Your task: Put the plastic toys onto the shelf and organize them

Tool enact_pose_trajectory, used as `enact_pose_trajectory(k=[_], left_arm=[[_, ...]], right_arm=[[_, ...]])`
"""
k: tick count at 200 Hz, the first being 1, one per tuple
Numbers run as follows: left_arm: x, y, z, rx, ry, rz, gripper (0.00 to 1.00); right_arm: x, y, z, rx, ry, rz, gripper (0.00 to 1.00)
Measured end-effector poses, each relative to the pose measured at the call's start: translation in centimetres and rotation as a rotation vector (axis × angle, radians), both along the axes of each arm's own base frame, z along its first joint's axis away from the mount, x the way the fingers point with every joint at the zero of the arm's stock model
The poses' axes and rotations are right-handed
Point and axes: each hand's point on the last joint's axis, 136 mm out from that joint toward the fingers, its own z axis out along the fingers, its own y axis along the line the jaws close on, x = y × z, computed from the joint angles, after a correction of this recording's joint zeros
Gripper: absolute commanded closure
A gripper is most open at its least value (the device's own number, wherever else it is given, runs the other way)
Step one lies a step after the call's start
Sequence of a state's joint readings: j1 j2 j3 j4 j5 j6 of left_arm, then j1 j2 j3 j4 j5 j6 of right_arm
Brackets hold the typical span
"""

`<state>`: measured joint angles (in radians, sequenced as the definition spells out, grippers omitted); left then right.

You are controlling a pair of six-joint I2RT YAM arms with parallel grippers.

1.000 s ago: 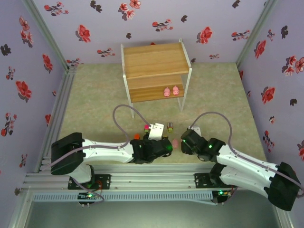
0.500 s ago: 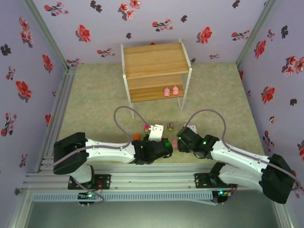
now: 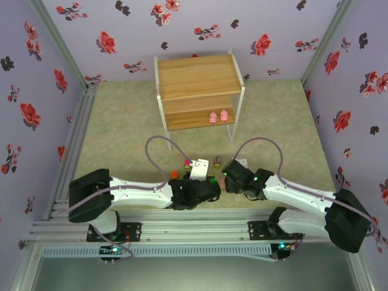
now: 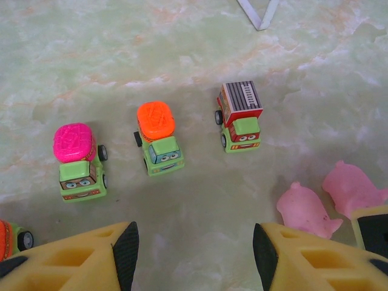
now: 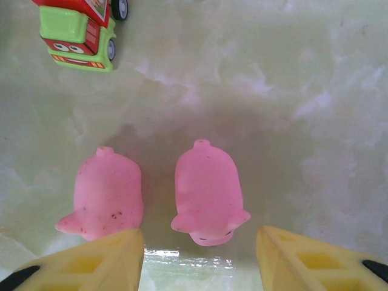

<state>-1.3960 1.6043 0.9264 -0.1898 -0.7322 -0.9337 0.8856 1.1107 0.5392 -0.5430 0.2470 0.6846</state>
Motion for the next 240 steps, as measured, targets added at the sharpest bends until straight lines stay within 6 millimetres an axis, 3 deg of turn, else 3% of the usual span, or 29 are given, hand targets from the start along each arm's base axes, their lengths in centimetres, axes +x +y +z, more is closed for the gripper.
enact_pose_trajectory(k=[91,240], left_arm=[[-0.1,0.2,-0.4,0.004,0.004,-0.002,0.44],[0.2,0.7,-1.2,-0.001,0.017,0.008,0.44]], right_arm=[[0.6,-0.7,-0.7,-0.029,0.027,-0.043,0.49],[1.1,-0.1,-1.5,-0.039,0.051,-0.042,0.56]])
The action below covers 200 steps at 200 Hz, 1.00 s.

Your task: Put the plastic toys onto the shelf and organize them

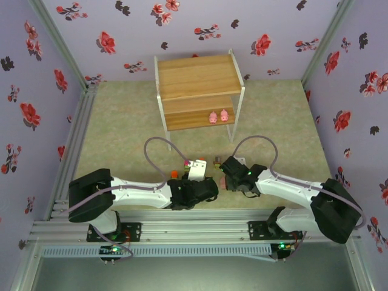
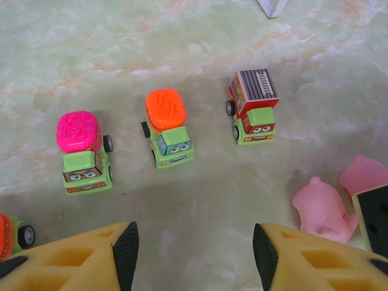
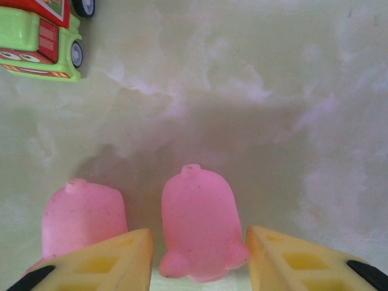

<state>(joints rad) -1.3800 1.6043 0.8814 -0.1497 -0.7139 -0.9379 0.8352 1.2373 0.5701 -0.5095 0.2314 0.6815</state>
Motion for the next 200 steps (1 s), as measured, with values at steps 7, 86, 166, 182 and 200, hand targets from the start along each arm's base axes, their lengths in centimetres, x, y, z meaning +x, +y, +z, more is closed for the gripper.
enact_pose_trajectory(k=[7,86,166,182,200], left_arm=[[0.0,0.0,0.0,0.000,0.000,0.000,0.44],[0.2,0.1,0.0,-0.001,0.000,0.005,0.44],[0.1,-0.1,0.0,-0.010,0.008,-0.001,0.44],[0.1,-0.1,0.0,-0.010,0.008,-0.001,0.44],[0.1,-0.1,0.0,-0.010,0.008,-0.001,0.44]], right_arm=[[0.0,0.0,0.0,0.000,-0.001,0.000,0.56],[0.0,-0.7,1.1,0.053,-0.071,-0.046,0.56],[-0.6,-0.8,0.8,0.085,-0.100,-0.037,0.51],[-0.8,-0.9,0.8,0.087,-0.108,-0.034,0.51],[-0.7,-0.9,1.1,0.096,-0.126,-0.033,0.52]])
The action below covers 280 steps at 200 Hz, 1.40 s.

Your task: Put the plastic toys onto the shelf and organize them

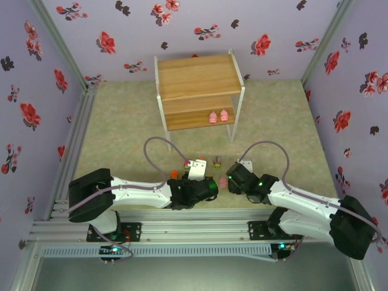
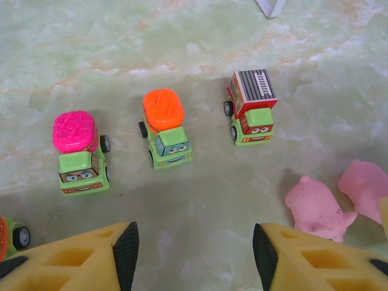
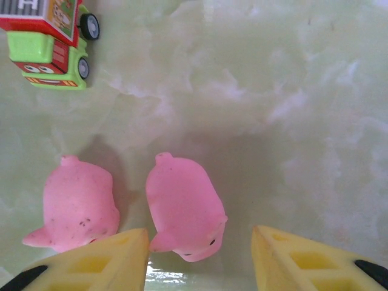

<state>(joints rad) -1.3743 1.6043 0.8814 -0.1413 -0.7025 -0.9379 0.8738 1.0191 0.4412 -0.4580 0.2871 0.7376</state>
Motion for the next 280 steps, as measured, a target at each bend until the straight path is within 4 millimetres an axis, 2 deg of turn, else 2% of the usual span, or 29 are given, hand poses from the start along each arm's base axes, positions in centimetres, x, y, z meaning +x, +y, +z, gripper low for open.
enact_pose_trajectory(k=[34,121,161,224,280], left_arm=[[0.0,0.0,0.0,-0.001,0.001,-0.001,0.44],[-0.1,-0.2,0.0,-0.008,0.004,-0.004,0.44],[-0.1,-0.2,0.0,-0.008,0.004,-0.004,0.44],[-0.1,-0.2,0.0,-0.008,0.004,-0.004,0.44],[-0.1,-0.2,0.0,-0.008,0.004,-0.004,0.44]], right_arm=[[0.3,0.3,0.3,0.014,-0.018,-0.001,0.52],[0.4,0.7,-0.6,-0.003,-0.002,0.006,0.54],[0.3,0.6,-1.6,-0.026,0.020,0.002,0.55],[0.5,0.8,-1.8,-0.025,0.010,0.002,0.58],[0.7,0.8,-2.1,-0.042,0.000,0.002,0.65]])
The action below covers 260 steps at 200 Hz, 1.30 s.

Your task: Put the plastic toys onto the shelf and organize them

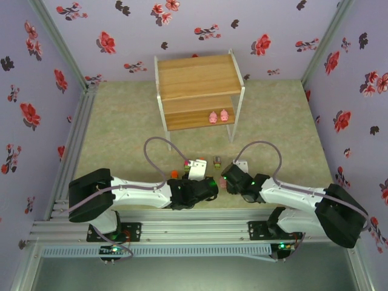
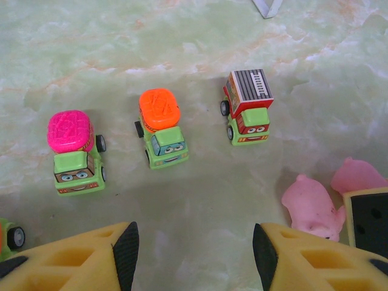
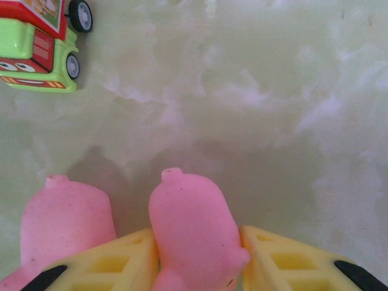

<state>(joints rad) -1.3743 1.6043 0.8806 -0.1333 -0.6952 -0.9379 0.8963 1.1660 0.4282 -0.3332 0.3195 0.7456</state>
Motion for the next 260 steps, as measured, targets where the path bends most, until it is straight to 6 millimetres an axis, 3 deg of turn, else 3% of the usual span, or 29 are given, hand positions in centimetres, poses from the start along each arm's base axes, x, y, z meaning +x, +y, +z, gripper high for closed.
enact_pose_trajectory(k=[28,83,136,181,260], left_arm=[[0.0,0.0,0.0,0.000,0.000,0.000,0.44],[0.0,0.1,-0.1,0.001,0.000,0.001,0.44],[0.1,1.5,-0.7,0.021,0.000,0.012,0.44],[0.3,2.4,0.3,-0.004,-0.017,0.024,0.44],[0.0,3.5,-1.1,0.027,-0.012,0.025,0.45]], right_arm=[[0.0,0.0,0.1,-0.009,-0.012,0.001,0.71],[0.0,-0.1,1.1,0.001,-0.049,-0.002,0.72],[0.2,0.0,4.0,0.009,-0.094,-0.002,0.73],[1.6,2.0,7.6,0.033,-0.148,0.009,0.73],[6.2,7.2,13.3,0.022,-0.260,0.057,0.73]])
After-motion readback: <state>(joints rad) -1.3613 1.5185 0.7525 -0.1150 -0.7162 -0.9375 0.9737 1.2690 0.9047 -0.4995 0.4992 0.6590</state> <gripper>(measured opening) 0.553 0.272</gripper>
